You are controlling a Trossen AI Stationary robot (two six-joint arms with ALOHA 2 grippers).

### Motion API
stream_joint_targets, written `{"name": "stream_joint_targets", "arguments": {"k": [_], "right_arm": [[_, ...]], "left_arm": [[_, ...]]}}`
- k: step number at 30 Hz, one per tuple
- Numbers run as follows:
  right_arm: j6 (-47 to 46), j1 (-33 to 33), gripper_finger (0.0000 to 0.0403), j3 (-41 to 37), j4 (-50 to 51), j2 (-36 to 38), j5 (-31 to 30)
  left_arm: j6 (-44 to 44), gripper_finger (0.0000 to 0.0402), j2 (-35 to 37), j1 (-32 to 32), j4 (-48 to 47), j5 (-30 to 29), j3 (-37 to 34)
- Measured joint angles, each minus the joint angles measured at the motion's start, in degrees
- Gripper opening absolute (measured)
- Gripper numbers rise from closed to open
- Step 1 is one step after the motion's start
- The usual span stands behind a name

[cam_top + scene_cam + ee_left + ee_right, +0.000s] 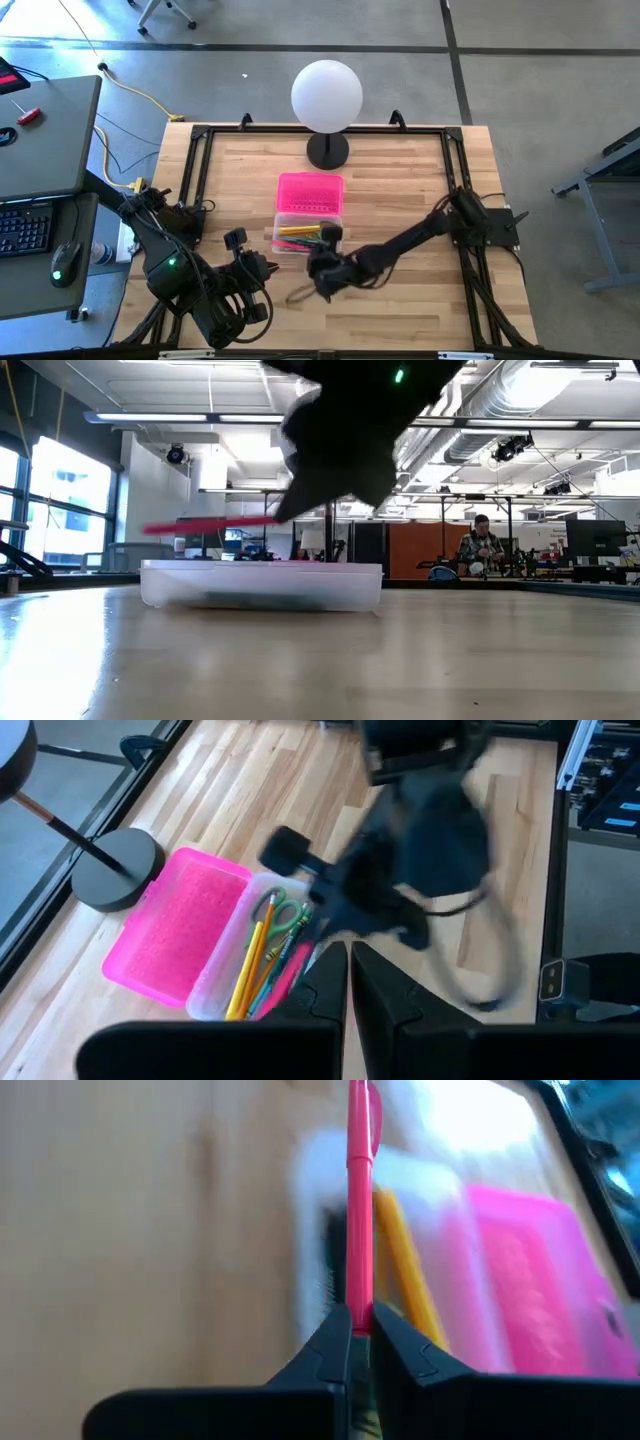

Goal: Pick & place school supplies into a supply box
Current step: Put the pink pen into the pink supply box, then close the pink supply box

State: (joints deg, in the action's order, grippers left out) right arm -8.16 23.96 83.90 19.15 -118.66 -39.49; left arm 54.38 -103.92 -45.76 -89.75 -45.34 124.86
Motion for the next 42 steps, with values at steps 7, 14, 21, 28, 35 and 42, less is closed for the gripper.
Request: {"name": "stream_joint_targets", "arguments": {"k": [7, 14, 21, 28, 35, 42], "right_arm": [[-7.28, -6.9, 0.0007, -1.28, 8.72, 0.05, 8.92], [-3.53, -8.89, 0.0037, -1.29, 8.55, 0.16, 9.6], [-2.03, -8.82, 0.0073, -1.29, 10.03, 2.83, 9.74], [-0.37, -8.54, 0.0099, -1.27, 16.84, 9.95, 8.61], [-2.11, -8.56, 0.0105, -1.25, 29.35, 19.16, 6.96], [-1.94, -9.23, 0.0094, -1.68, 35.25, 28.16, 5.0]], "left_arm": [[0.06, 0.0051, 0.0, 0.01, 0.04, 0.04, 0.0], [0.04, 0.0051, 0.0, 0.0, 0.04, 0.03, 0.0], [2.86, 0.0051, 0.0, 0.03, -0.23, -2.34, 0.0], [4.44, 0.0051, 0.0, 0.03, -0.26, -4.22, -0.05], [6.48, 0.0051, 2.96, 1.25, -0.21, -7.84, -8.41], [18.68, 0.0051, 16.2, 8.18, -0.42, -3.09, -28.01]]}}
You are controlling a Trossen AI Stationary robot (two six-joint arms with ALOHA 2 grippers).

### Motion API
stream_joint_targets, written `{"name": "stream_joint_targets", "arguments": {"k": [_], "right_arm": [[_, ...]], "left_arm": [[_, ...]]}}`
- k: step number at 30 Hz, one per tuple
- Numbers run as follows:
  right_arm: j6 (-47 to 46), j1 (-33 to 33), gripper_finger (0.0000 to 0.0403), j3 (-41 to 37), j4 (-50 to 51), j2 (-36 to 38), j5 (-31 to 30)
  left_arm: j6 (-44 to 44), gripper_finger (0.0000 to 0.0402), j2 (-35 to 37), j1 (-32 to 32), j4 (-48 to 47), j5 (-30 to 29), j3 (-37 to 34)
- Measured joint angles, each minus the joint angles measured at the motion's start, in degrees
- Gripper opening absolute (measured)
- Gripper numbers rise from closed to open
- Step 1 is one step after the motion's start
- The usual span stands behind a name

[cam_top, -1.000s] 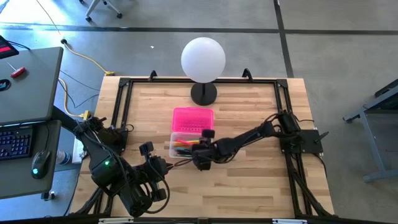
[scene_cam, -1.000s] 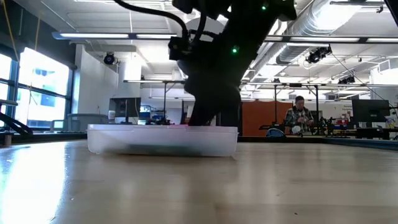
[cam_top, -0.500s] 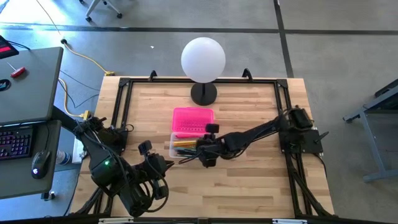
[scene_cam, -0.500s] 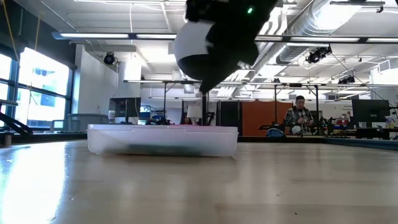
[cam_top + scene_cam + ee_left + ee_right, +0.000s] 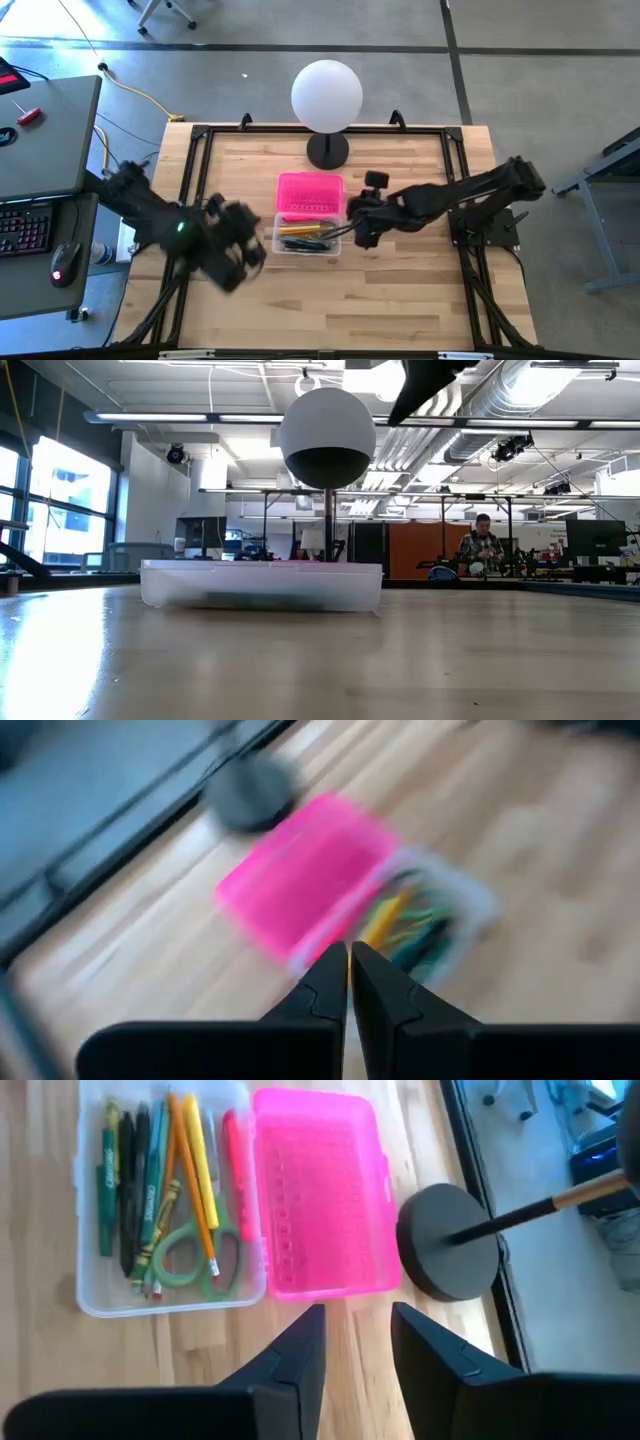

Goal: Pick & place school supplies into a supply box
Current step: Close the pink supply box

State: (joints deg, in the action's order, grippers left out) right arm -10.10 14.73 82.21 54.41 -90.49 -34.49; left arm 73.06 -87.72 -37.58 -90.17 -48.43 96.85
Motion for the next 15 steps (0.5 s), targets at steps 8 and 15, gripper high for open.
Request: {"name": "stream_joint_targets", "arguments": {"k": [8, 15], "right_arm": [[0.26, -3.37, 0.0079, -13.59, -9.56, 8.82, 3.91], [-2.73, -10.55, 0.0078, -32.24, -33.59, 13.2, 10.31]], "left_arm": [[1.11, 0.0051, 11.86, 15.93, 6.3, 9.43, -22.94], [-19.09, 0.0044, 12.94, 32.63, 27.72, 21.31, -34.7]]}}
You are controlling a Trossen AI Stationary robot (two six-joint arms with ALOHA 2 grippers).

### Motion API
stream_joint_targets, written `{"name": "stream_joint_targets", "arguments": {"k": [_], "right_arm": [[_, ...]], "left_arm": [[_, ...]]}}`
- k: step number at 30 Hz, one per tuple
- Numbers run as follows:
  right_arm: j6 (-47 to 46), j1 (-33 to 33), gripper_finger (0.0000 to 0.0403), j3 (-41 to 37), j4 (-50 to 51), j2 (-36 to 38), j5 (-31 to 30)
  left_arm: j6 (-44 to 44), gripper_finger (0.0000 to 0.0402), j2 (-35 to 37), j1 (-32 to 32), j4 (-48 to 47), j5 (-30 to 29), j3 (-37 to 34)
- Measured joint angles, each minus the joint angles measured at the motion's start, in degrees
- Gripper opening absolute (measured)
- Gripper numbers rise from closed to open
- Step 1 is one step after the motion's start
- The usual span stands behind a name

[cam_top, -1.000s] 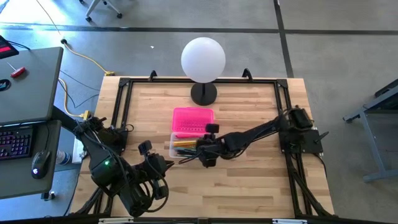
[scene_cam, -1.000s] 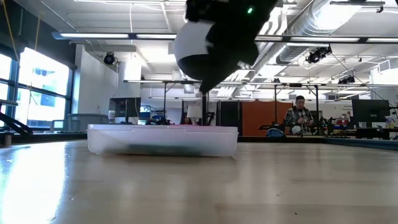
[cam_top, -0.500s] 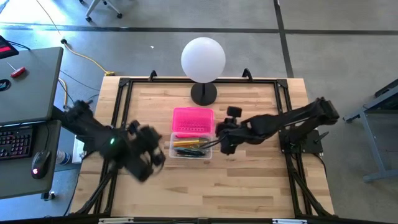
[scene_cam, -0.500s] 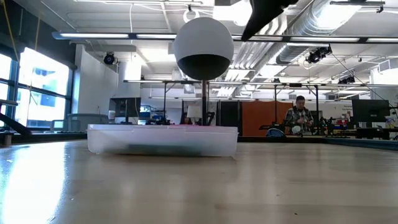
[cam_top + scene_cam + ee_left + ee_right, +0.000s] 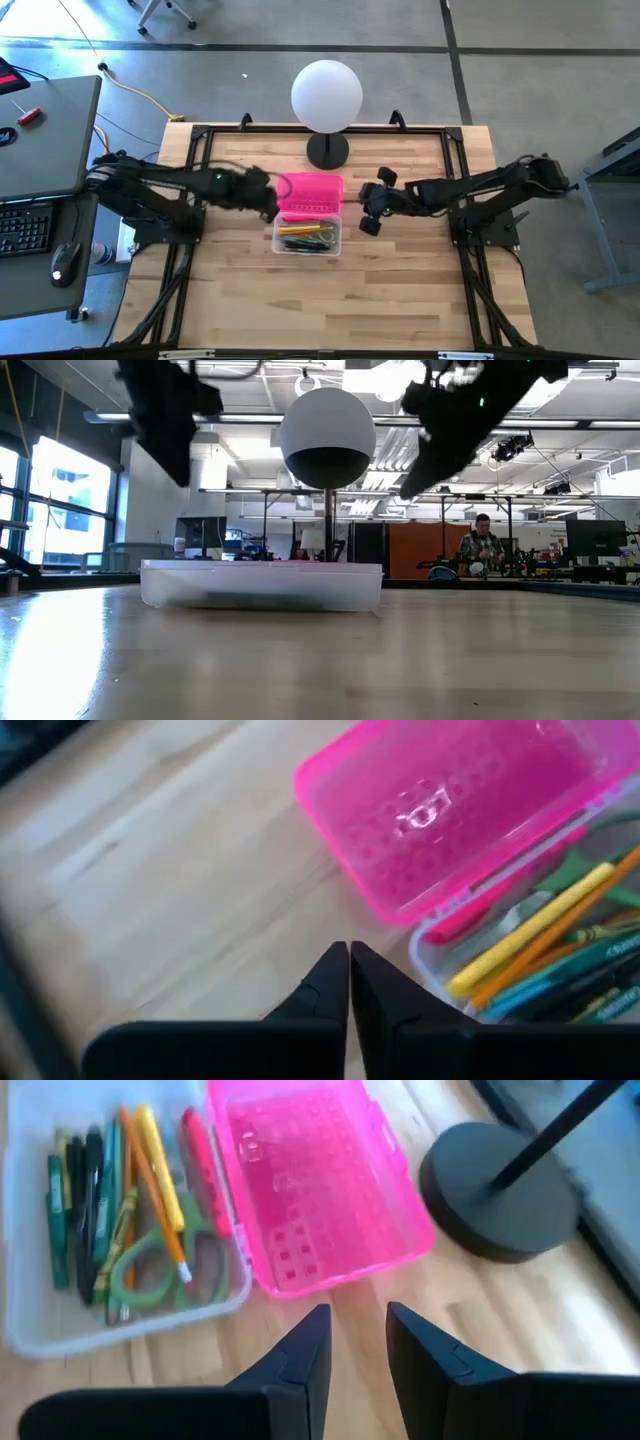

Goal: Pick & place school supplies into a supply box
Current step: Close the pink supply box

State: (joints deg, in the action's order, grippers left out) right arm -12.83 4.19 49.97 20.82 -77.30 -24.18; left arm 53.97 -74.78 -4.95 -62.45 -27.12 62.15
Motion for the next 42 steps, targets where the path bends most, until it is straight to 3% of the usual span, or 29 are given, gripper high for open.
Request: {"name": "stream_joint_targets", "arguments": {"k": [5, 10, 14, 18, 26, 32, 38, 42], "right_arm": [[-2.14, -7.38, 0.0071, -10.35, -16.61, -0.59, 2.94], [-8.68, -14.85, 0.0016, -16.34, -26.73, -2.76, 5.31], [-7.95, -17.95, 0.0008, -16.66, -32.86, -7.28, 7.01], [-7.87, -19.54, 0.0002, -13.84, -32.74, -13.52, 9.5], [-9.87, -19.98, 0.0001, -6.55, -32.75, -25.19, 12.86], [-9.68, -20.01, 0.0, -3.31, -32.83, -27.67, 15.57], [-7.23, -18.95, 0.0, -3.25, -32.45, -26.92, 18.25], [-5.95, -17.81, 0.0, -3.28, -32.3, -26.47, 16.1]], "left_arm": [[-9.79, 0.0012, -0.5, 10.44, 13.74, 5.93, -8.01], [-10.16, 0.0021, -0.44, 19.62, 18.74, 7.5, -13.91], [-12.32, 0.001, -0.43, 24.53, 33.09, 13.01, -19.88], [-12.02, 0.0016, -1.65, 28.45, 40.11, 15.96, -24.01], [-12.87, 0.0014, -9.07, 30.57, 48.61, 20.28, -26.19], [-13.88, 0.001, -14.5, 30.5, 56.74, 24.07, -26.01], [-15.19, 0.0015, -13.01, 30.51, 57.94, 25.45, -26.18], [-16.45, 0.0013, -9.8, 30.44, 56.44, 26.11, -26.21]]}}
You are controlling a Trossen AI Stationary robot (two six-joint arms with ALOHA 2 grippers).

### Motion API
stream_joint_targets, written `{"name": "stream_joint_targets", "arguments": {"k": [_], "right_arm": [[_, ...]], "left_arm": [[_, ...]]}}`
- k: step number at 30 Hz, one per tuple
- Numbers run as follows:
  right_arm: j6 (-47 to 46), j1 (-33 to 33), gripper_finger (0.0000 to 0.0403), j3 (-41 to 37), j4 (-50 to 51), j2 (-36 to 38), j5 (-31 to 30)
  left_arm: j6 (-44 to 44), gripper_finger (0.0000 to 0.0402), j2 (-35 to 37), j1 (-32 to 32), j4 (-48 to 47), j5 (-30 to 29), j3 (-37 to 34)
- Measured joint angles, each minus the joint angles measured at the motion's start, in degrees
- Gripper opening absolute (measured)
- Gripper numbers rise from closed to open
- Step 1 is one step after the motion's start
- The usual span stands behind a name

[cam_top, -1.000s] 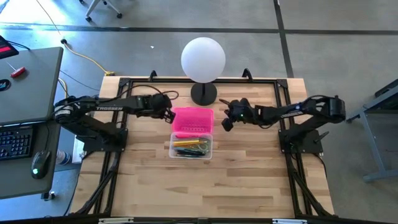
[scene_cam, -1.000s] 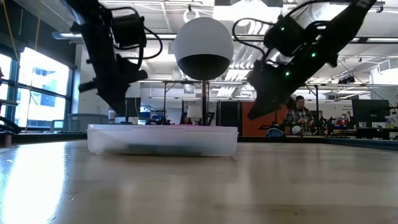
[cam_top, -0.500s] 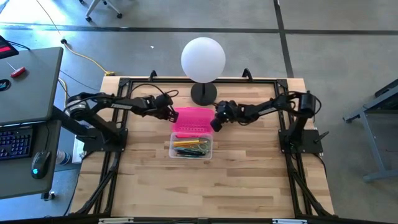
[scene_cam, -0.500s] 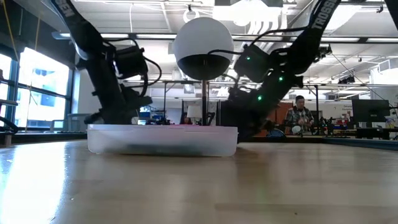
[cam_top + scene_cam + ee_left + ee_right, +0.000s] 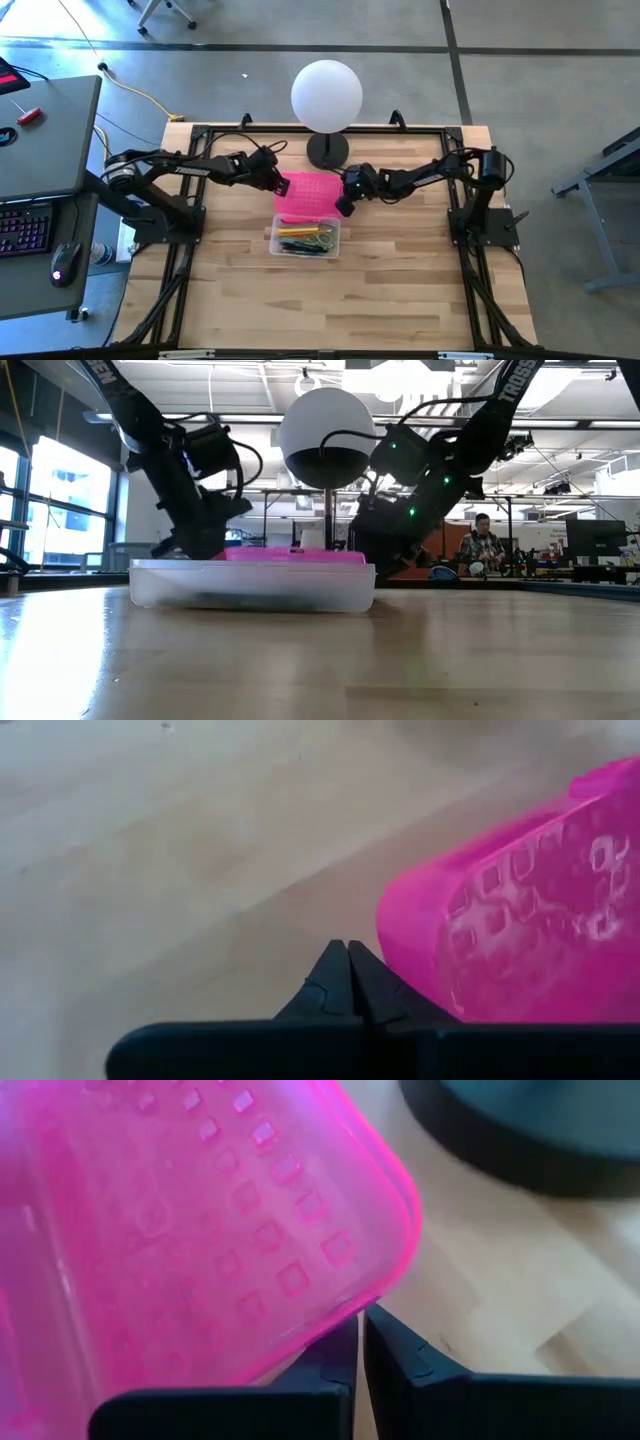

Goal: Pick & place school supplies into a supply box
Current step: Close the pink supply box

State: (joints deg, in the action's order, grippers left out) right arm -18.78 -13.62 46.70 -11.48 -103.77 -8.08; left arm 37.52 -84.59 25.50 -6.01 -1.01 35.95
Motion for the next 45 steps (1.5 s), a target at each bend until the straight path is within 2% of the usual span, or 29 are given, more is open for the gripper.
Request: {"name": "stream_joint_targets", "arguments": {"k": [9, 16, 20, 26, 30, 35, 37, 40, 45], "right_arm": [[3.73, 2.6, 0.0, -0.02, 0.63, 4.35, -1.03], [5.36, 5.99, 0.0, -0.04, 3.12, 8.61, -0.82], [6.67, 8.56, 0.0, 0.05, 2.42, 8.77, -1.12], [8.75, 12.37, 0.0, 0.11, 0.5, 8.77, -4.23], [6.68, 13.58, 0.0, 0.11, -0.14, 8.77, -0.41], [4.29, 13.8, 0.0, 0.11, 4.62, 9.19, -7.59], [2.51, 13.07, 0.0, 0.11, 8.39, 9.2, -8.79], [-0.35, 11.76, 0.0, 0.04, 14.03, 9.18, -6.47], [-1.84, 10.75, 0.0, 0.0, 17.57, 9.18, -3.53]], "left_arm": [[-0.37, 0.0017, 3.89, -2.94, -4.8, -1.48, 0.02], [-0.14, 0.0011, 6.12, -7.62, -6.43, -5.73, 0.02], [0.2, 0.0019, 8.01, -10.04, -5.4, -6.14, 0.58], [0.2, 0.001, 11.43, -13.84, -5.49, -8.18, 1.52], [0.25, 0.002, 14.15, -15.25, -5.56, -8.49, 1.64], [0.56, 0.001, 19.3, -18.07, -6.02, -7.67, 1.64], [1.69, 0.001, 21.38, -20.52, -6.18, -7.18, 1.64], [4.53, 0.0011, 24.71, -26.27, -8.93, -7.0, 1.64], [16.11, 0.001, 25.85, -42.26, -14.96, -10.28, 1.65]]}}
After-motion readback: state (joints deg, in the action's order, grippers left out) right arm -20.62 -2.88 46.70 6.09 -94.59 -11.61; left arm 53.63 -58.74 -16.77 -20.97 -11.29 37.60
